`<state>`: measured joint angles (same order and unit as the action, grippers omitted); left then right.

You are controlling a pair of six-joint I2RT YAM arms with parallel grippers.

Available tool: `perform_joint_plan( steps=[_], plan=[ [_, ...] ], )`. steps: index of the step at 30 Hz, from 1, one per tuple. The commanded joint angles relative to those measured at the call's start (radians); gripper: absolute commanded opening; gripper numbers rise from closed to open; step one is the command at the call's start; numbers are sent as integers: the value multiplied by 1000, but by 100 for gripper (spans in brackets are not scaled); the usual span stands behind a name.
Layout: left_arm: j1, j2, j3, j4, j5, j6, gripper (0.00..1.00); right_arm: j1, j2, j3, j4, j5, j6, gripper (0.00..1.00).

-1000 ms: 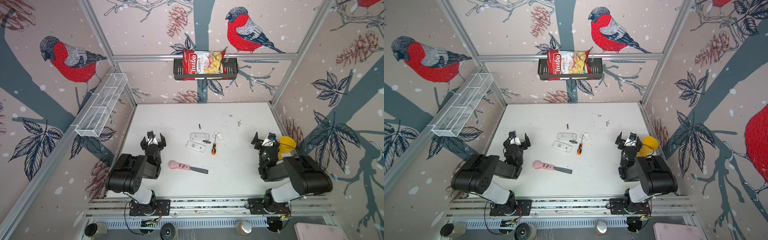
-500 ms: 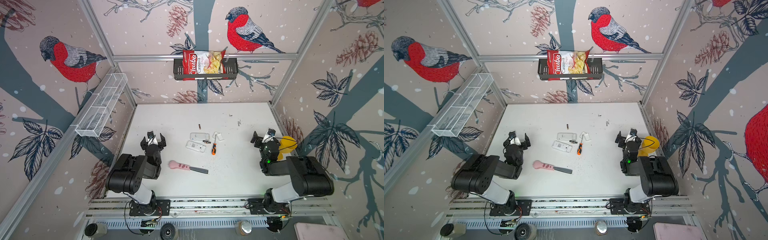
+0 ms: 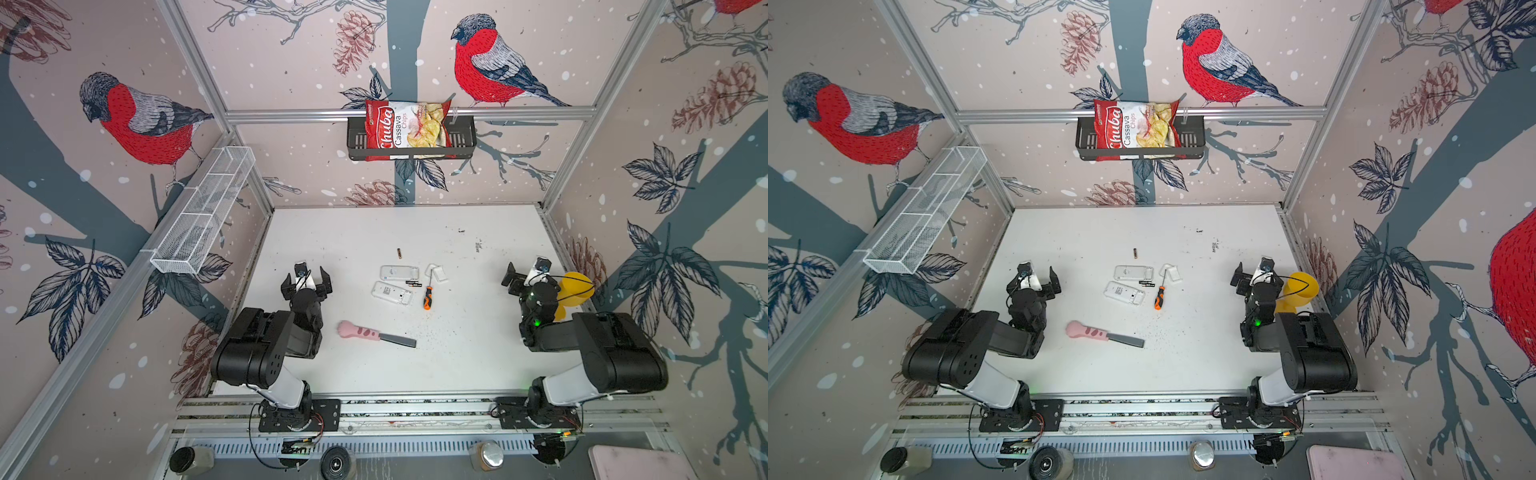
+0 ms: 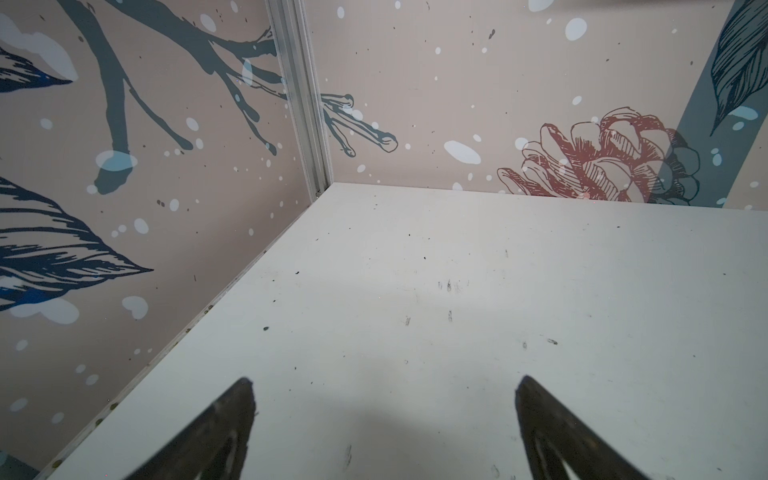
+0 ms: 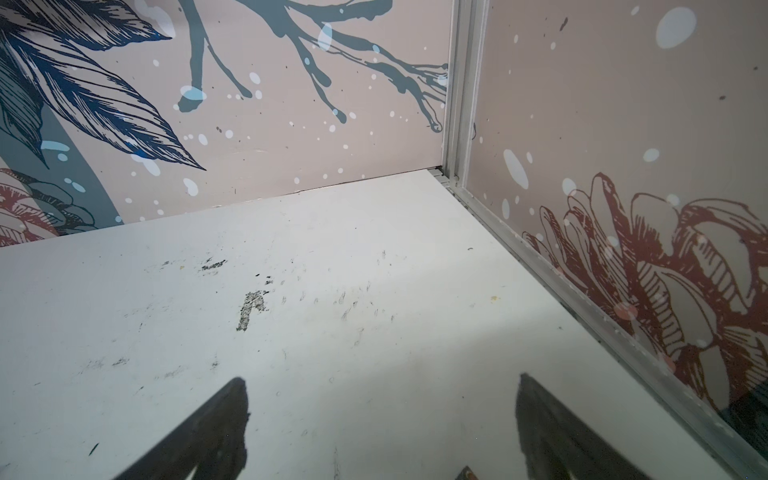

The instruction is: Unload the batteries from the remote control

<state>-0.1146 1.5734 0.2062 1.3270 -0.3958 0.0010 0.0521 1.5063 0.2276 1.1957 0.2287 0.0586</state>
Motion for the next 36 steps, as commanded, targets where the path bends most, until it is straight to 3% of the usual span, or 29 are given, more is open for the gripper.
perform_joint_plan(
  steps=[1, 36],
  plan=[
    [4, -1, 5, 51, 3, 7, 96, 2, -3, 1, 19, 8, 8, 100],
    [22, -5, 13, 27, 40, -2, 97, 2, -1, 1, 19, 8, 7, 100]
  ],
)
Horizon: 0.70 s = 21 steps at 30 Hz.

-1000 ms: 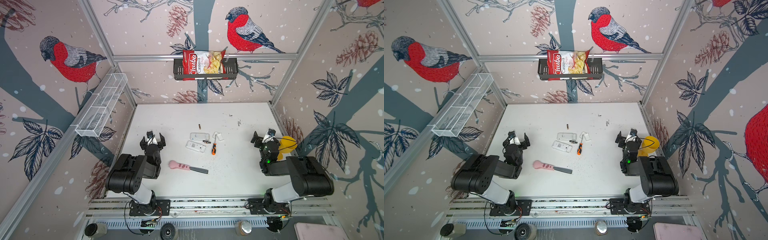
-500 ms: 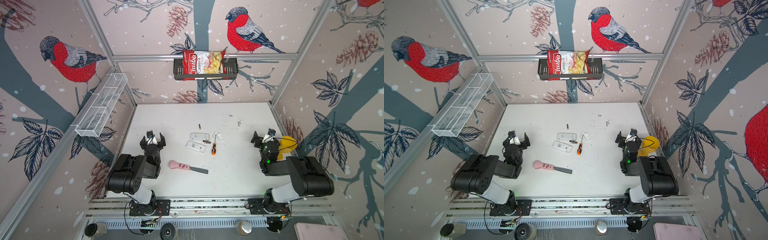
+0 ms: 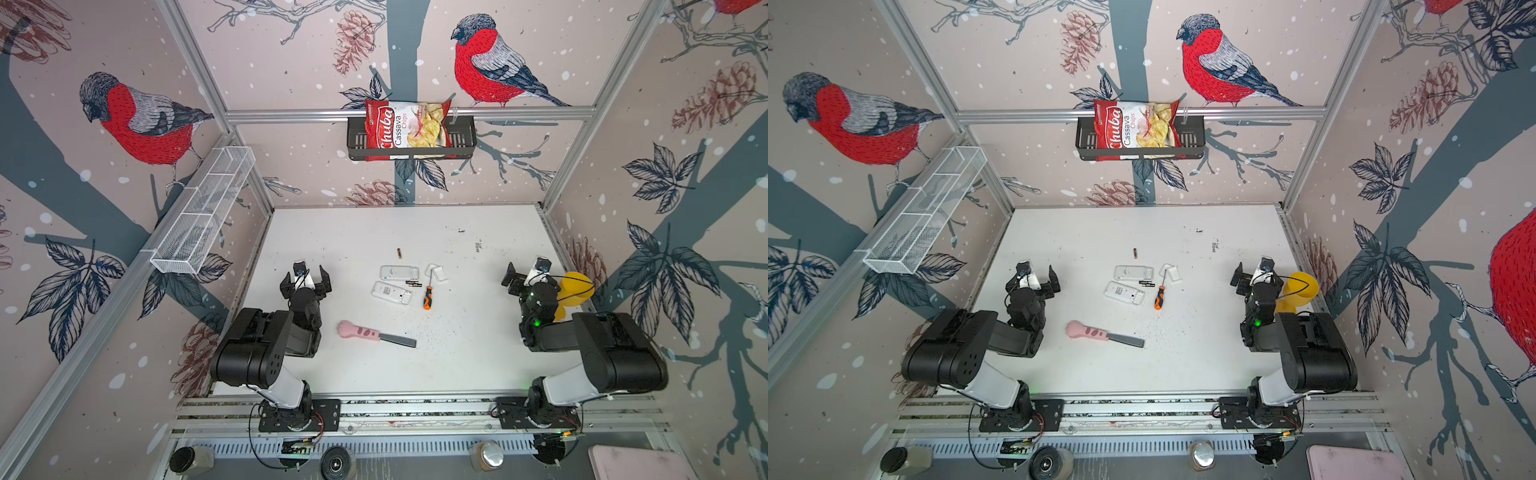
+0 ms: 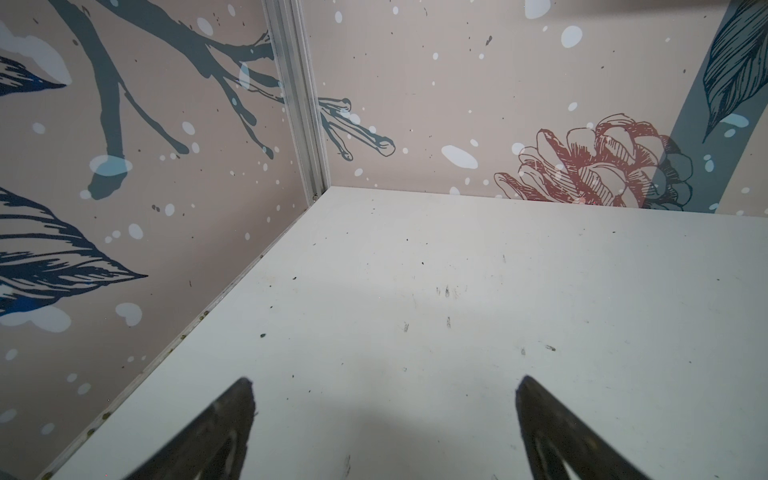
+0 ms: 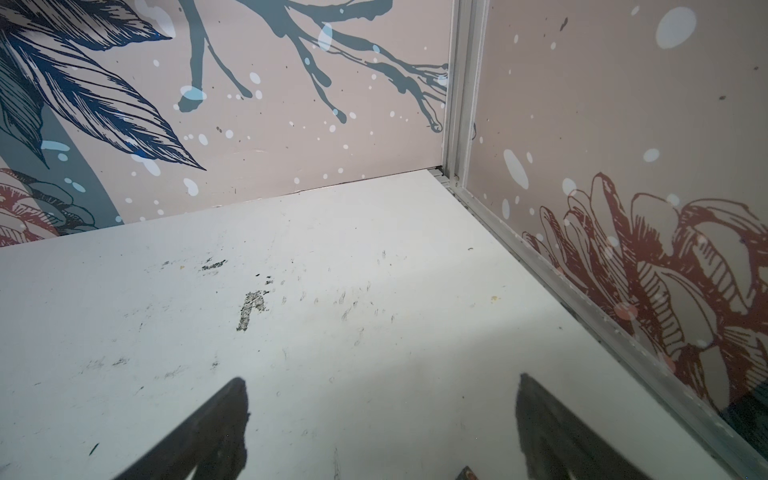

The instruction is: Unload the batteries from the remote control

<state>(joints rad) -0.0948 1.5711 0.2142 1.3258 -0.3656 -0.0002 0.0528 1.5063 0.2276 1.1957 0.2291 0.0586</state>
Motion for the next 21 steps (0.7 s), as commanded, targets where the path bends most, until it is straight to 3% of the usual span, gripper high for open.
perform_joint_plan(
  steps=[1, 21],
  plan=[
    [1, -3, 5, 28, 10, 0, 96, 1, -1, 1, 19, 7, 8, 99],
    [3, -2, 9, 23, 11, 0, 97, 1, -2, 1, 18, 7, 7, 99]
  ],
)
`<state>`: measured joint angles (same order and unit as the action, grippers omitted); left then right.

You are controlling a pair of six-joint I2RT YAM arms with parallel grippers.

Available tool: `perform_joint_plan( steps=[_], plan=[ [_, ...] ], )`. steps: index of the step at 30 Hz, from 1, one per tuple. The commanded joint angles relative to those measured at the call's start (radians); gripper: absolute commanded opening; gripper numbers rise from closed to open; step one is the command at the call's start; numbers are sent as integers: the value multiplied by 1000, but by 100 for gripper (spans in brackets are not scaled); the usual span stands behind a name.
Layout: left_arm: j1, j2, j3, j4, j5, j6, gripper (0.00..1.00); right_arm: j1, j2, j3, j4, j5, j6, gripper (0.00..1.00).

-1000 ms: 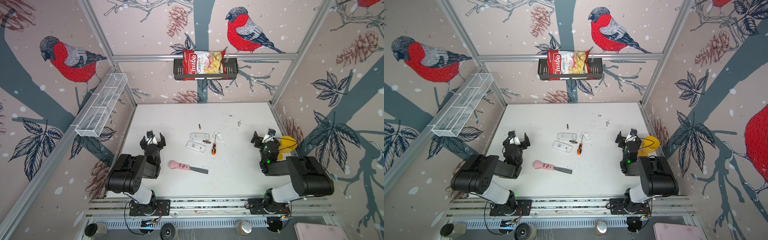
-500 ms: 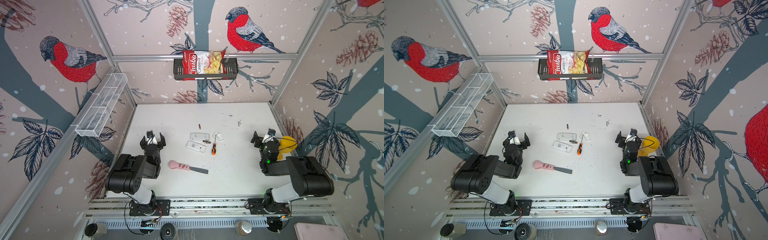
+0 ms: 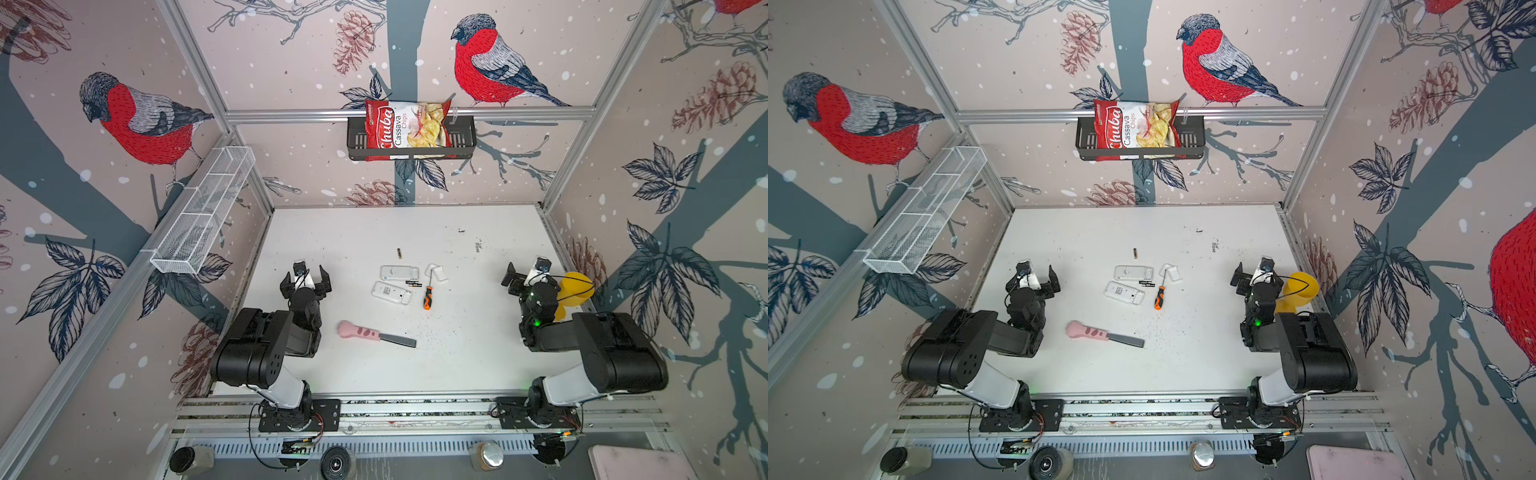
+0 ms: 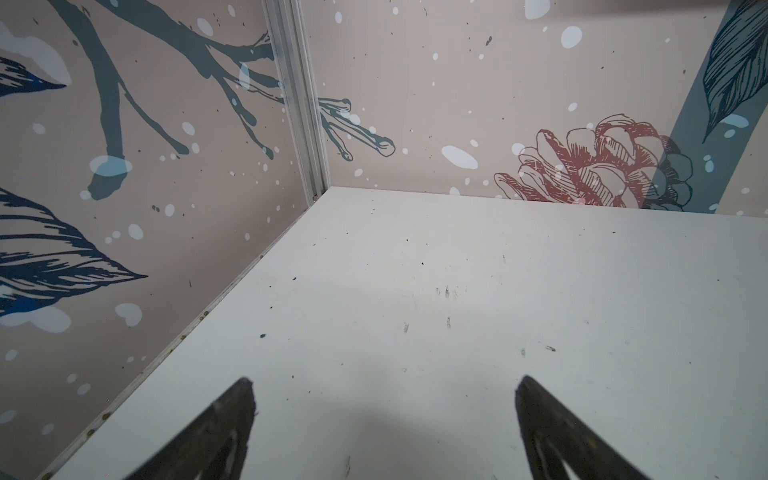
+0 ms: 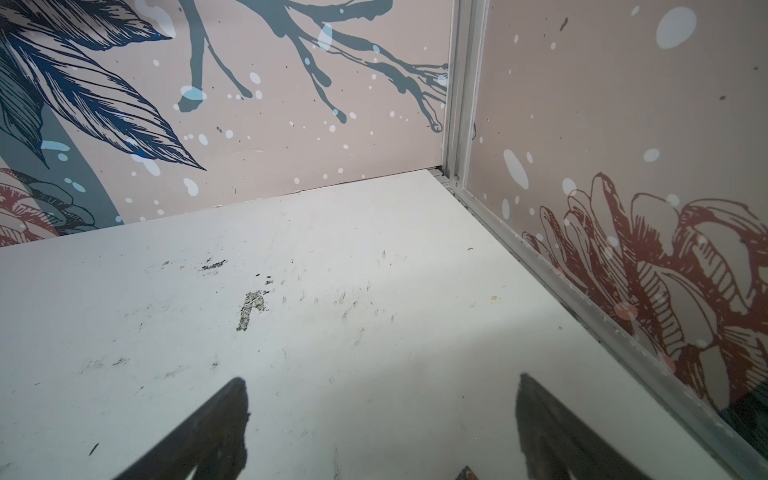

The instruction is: Unload the batteries from the remote control

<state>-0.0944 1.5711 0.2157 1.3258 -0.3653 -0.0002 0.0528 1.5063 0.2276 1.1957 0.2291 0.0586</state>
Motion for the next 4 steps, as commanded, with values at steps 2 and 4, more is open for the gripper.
perform_joint_plan(
  steps=[2, 4],
  plan=[
    [2, -2, 8, 24, 11, 0, 97, 1, -3, 1, 19, 7, 7, 99],
    [2, -3, 5, 26, 12, 0, 97, 1, -2, 1, 19, 7, 7, 100]
  ],
)
